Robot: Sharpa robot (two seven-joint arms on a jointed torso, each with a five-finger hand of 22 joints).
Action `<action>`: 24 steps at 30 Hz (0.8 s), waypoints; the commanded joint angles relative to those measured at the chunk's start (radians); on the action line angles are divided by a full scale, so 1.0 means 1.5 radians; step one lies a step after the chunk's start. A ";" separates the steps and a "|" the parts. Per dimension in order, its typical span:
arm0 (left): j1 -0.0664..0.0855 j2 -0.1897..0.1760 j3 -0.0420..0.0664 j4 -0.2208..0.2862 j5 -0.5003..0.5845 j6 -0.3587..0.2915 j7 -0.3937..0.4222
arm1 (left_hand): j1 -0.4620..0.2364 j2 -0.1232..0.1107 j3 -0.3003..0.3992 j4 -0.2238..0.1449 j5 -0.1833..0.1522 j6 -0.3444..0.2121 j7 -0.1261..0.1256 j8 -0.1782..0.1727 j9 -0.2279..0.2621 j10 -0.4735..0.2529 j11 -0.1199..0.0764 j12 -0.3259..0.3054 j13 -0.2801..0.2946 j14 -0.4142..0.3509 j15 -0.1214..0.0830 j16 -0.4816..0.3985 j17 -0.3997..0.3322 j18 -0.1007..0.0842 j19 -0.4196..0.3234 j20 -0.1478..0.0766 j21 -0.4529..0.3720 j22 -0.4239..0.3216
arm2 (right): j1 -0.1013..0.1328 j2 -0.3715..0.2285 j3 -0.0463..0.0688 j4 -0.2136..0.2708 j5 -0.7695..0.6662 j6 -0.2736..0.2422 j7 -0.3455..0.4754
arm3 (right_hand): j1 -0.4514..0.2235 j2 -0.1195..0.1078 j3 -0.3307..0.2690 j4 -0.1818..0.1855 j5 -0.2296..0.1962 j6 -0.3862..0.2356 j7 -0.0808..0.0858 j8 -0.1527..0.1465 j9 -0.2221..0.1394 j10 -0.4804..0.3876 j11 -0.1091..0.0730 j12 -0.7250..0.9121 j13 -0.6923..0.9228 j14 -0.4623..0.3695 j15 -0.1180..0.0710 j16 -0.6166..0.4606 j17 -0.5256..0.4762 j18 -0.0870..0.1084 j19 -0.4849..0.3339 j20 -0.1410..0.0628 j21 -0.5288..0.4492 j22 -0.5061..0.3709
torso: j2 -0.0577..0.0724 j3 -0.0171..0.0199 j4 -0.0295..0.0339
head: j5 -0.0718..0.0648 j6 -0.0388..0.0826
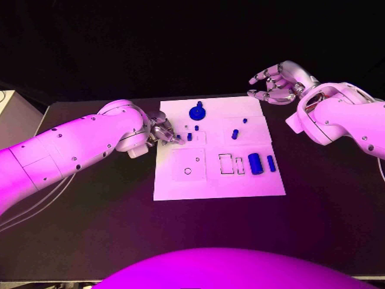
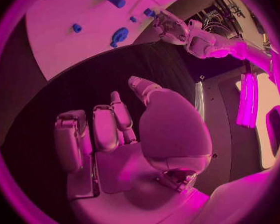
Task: Assemble the parts on the task board
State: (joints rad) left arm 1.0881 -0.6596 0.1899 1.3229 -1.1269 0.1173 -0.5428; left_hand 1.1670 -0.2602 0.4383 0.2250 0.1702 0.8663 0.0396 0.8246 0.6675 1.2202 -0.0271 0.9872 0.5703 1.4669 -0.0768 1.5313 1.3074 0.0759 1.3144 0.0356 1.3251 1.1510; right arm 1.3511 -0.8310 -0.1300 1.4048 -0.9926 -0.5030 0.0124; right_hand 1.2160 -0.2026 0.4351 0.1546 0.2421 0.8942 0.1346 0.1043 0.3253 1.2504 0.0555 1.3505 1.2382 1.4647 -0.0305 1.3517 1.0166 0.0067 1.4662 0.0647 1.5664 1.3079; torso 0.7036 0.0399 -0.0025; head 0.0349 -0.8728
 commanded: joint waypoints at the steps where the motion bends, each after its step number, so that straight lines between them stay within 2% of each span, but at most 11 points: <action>1: -0.008 -0.011 0.013 0.016 0.021 0.013 0.026 | 0.026 0.004 -0.009 0.001 0.000 -0.015 0.006 0.002 0.000 -0.023 0.004 -0.014 -0.022 0.047 0.002 -0.015 0.107 0.015 -0.017 0.001 -0.016 -0.021 | 0.000 0.000 0.000 0.000 0.001 -0.001 0.011 | -0.003 -0.001 0.002 0.002 0.003 0.002 0.004 -0.004 0.001 -0.002 0.001 -0.002 -0.003 0.003 0.004 -0.005 0.000 -0.004 0.070 0.005 0.003 0.175 | -0.001 0.0000 0.0001 | -0.002 0.000; 3: -0.013 -0.020 0.024 0.025 0.039 0.011 0.046 | 0.060 0.014 -0.009 0.000 0.005 -0.038 0.014 -0.003 -0.002 -0.050 0.011 -0.020 -0.032 0.035 0.008 -0.033 0.078 0.022 -0.042 0.005 -0.038 -0.052 | 0.000 0.001 0.000 0.000 0.004 -0.003 0.016 | 0.001 0.000 0.005 -0.001 0.004 0.005 0.003 -0.002 0.002 -0.026 0.000 -0.020 -0.027 0.003 0.003 -0.005 0.000 -0.004 0.070 0.005 0.003 0.175 | -0.001 0.0002 0.0003 | -0.001 0.000; 4: -0.016 -0.025 0.030 0.030 0.048 0.010 0.057 | 0.078 0.017 -0.011 0.004 0.006 -0.061 0.026 -0.012 -0.006 -0.080 0.022 -0.024 -0.033 0.013 0.017 -0.059 0.038 0.032 -0.086 0.012 -0.079 -0.109 | -0.001 0.001 0.000 0.000 0.006 -0.003 0.018 | 0.003 0.000 0.007 -0.002 0.004 0.006 0.003 -0.002 0.003 -0.037 0.000 -0.028 -0.039 0.002 0.003 -0.006 -0.001 -0.004 0.070 0.005 0.003 0.175 | -0.001 -0.0002 0.0007 | -0.002 0.000; 5: -0.017 -0.027 0.032 0.032 0.052 0.009 0.062 | 0.084 0.018 -0.014 0.005 0.006 -0.067 0.029 -0.012 -0.006 -0.089 0.026 -0.023 -0.033 0.006 0.020 -0.067 0.026 0.035 -0.099 0.016 -0.093 -0.126 | -0.001 0.001 0.000 0.000 0.006 -0.003 0.019 | 0.004 0.000 0.007 -0.003 0.004 0.007 0.003 -0.002 0.003 -0.042 -0.001 -0.032 -0.044 0.002 0.002 -0.006 -0.001 -0.004 0.070 0.005 0.003 0.175 | -0.001 -0.0001 0.0007 | -0.002 0.000; 9: -0.029 -0.048 0.054 0.052 0.086 0.001 0.106 | 0.128 0.032 -0.004 0.005 0.010 -0.102 0.051 -0.027 -0.018 -0.153 0.046 -0.033 -0.040 -0.065 0.039 -0.140 -0.081 0.058 -0.194 0.034 -0.189 -0.245 | -0.001 0.005 0.000 -0.001 0.010 -0.002 0.025 | 0.015 -0.001 0.026 -0.012 0.003 0.011 0.005 0.000 0.006 -0.162 0.000 -0.168 -0.207 0.000 0.003 -0.011 0.000 -0.004 0.070 0.005 0.003 0.175 | -0.002 0.0001 0.0005 | -0.002 0.000; 11: -0.034 -0.057 0.063 0.060 0.098 -0.009 0.125 | 0.142 0.034 0.003 0.004 0.011 -0.109 0.056 -0.034 -0.026 -0.172 0.050 -0.041 -0.048 -0.091 0.043 -0.166 -0.119 0.066 -0.218 0.039 -0.219 -0.279 | -0.002 0.006 0.000 -0.002 0.011 -0.001 0.027 | 0.019 -0.005 0.037 -0.017 0.003 0.012 0.006 0.000 0.008 -0.202 0.001 -0.242 -0.288 0.000 0.003 -0.013 0.001 -0.004 0.070 0.005 0.003 0.175 | -0.002 0.0003 0.0004 | -0.002 0.000; 13: -0.040 -0.065 0.072 0.067 0.106 -0.021 0.143 | 0.166 0.036 0.023 -0.002 0.012 -0.120 0.069 -0.056 -0.047 -0.202 0.063 -0.070 -0.069 -0.168 0.055 -0.244 -0.217 0.069 -0.247 0.049 -0.257 -0.308 | -0.002 0.008 0.000 -0.002 0.011 0.001 0.028 | 0.023 -0.009 0.051 -0.022 0.003 0.015 0.007 0.001 0.010 -0.201 0.001 -0.290 -0.332 0.000 0.004 -0.014 0.003 -0.004 0.070 0.006 0.003 0.175 | -0.002 -0.0002 0.0009 | -0.001 0.000; 14: -0.044 -0.070 0.077 0.071 0.110 -0.032 0.154 | 0.169 0.036 0.027 -0.004 0.011 -0.119 0.071 -0.060 -0.053 -0.201 0.065 -0.072 -0.074 -0.172 0.057 -0.249 -0.225 0.070 -0.247 0.052 -0.263 -0.312 | -0.002 0.008 0.000 -0.003 0.012 0.002 0.028 | 0.023 -0.010 0.053 -0.023 0.003 0.016 0.006 0.001 0.011 -0.198 0.001 -0.296 -0.338 0.000 0.004 -0.015 0.003 -0.004 0.070 0.006 0.003 0.175 | -0.002 -0.0006 0.0014 | -0.001 0.000; 18: -0.053 -0.077 0.086 0.077 0.117 -0.068 0.192 | 0.178 0.036 0.046 -0.010 0.012 -0.119 0.078 -0.078 -0.074 -0.211 0.071 -0.087 -0.092 -0.204 0.062 -0.286 -0.278 0.071 -0.246 0.055 -0.279 -0.322 | -0.003 0.010 0.000 -0.004 0.012 0.002 0.029 | 0.023 -0.010 0.055 -0.024 0.003 0.016 0.006 0.002 0.011 -0.196 0.001 -0.300 -0.342 0.001 0.004 -0.014 0.004 -0.004 0.070 0.006 0.003 0.175 | -0.001 -0.0002 0.0006 | 0.000 0.000; 20: -0.055 -0.076 0.088 0.076 0.114 -0.088 0.220 | 0.180 0.033 0.060 -0.015 0.011 -0.124 0.086 -0.100 -0.098 -0.238 0.081 -0.114 -0.115 -0.254 0.070 -0.339 -0.342 0.070 -0.256 0.060 -0.299 -0.333 | -0.004 0.010 0.000 -0.005 0.012 0.001 0.030 | 0.024 -0.011 0.056 -0.025 0.004 0.017 0.006 0.002 0.011 -0.194 0.001 -0.303 -0.345 0.001 0.003 -0.014 0.005 -0.004 0.070 0.006 0.003 0.175 | -0.001 -0.0003 0.0004 | 0.001 0.000; 24: -0.057 -0.066 0.090 0.069 0.068 -0.119 0.278 | 0.184 0.035 0.070 -0.032 0.010 -0.139 0.094 -0.136 -0.137 -0.269 0.093 -0.170 -0.165 -0.275 0.080 -0.374 -0.376 0.071 -0.265 0.069 -0.324 -0.348 | -0.005 0.013 0.000 -0.006 0.012 -0.007 0.033 | 0.023 -0.011 0.059 -0.025 0.005 0.017 0.006 0.002 0.012 -0.193 0.001 -0.311 -0.352 0.000 0.004 -0.016 0.004 -0.004 0.070 0.006 0.003 0.175 | -0.001 0.0005 -0.0003 | 0.001 0.005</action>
State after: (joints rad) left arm 1.0029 -0.7655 0.3240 1.4277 -0.9909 0.0149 -0.2537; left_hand 1.4356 -0.2072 0.5438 0.1824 0.1849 0.6615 0.1806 0.6271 0.4686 0.8226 0.1103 0.7416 0.3316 1.0559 0.0414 0.9757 0.7492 0.1702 0.9181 0.1359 0.8429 0.6314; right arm 1.3440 -0.8136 -0.1300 1.3960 -0.9765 -0.5053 0.0412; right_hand 1.2426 -0.2159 0.5183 0.1158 0.2431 0.9151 0.1427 0.1043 0.3423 0.9610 0.0659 0.8865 0.7125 1.4647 -0.0305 1.3342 1.0225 0.0067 1.4662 0.0647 1.5664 1.3076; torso 0.7009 0.0394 -0.0018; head 0.0361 -0.8707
